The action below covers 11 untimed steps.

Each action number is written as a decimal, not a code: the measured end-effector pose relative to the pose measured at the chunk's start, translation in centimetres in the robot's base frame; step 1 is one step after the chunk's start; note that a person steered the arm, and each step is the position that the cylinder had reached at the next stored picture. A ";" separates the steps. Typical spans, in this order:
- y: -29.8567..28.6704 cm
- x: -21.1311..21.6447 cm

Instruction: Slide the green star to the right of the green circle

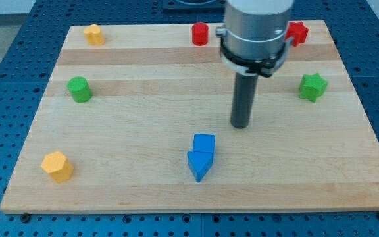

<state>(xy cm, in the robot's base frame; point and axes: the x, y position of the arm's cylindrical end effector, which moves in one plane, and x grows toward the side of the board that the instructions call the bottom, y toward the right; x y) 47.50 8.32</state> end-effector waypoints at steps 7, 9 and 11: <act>16.3 -6.6; 10.9 -7.5; 9.3 -10.6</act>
<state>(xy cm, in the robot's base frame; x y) 36.87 17.62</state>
